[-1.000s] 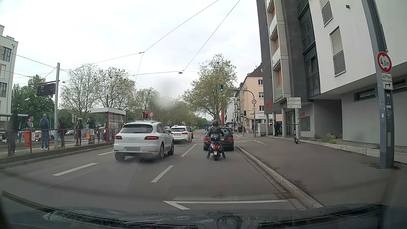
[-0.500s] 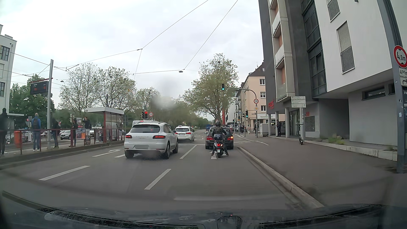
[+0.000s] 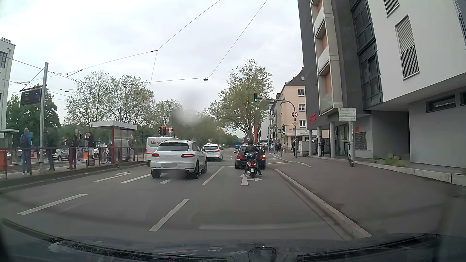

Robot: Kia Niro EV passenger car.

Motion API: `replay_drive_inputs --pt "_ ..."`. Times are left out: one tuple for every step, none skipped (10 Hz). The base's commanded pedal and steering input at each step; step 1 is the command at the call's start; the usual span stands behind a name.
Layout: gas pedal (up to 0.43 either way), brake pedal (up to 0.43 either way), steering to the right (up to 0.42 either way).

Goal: Follow the waypoints while adhering to traffic rules and regulations

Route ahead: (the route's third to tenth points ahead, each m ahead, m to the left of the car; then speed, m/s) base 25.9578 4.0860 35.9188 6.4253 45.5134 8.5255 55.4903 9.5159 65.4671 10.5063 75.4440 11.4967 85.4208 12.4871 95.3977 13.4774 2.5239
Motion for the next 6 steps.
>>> replay_drive_inputs --pt "0.22 0.0 0.005" --pt "0.22 0.0 0.003" --pt "0.22 0.0 -0.001" --pt "0.22 0.0 -0.005" --pt "0.22 0.0 -0.006" --pt "0.22 0.0 -0.005"
